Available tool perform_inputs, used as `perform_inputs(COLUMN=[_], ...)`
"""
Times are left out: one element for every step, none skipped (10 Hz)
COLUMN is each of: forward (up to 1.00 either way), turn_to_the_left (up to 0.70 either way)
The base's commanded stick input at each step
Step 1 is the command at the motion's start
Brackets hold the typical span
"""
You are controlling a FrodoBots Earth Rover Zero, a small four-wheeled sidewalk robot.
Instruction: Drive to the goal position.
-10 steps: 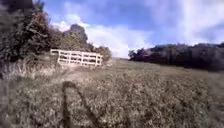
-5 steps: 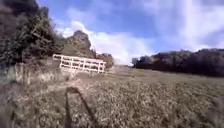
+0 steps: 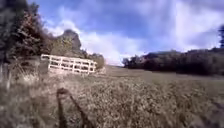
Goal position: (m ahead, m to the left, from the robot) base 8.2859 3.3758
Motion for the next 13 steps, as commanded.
perform_inputs(forward=[0.7,0.7,0.7,0.7,0.7,0.7,0.7,0.7,0.7,0.7,0.7,0.7,0.7], turn_to_the_left=[-0.34,-0.35,-0.35,-0.35,-0.35,-0.35,-0.35,-0.35,-0.35,-0.08,0.0,0.0,0.0])
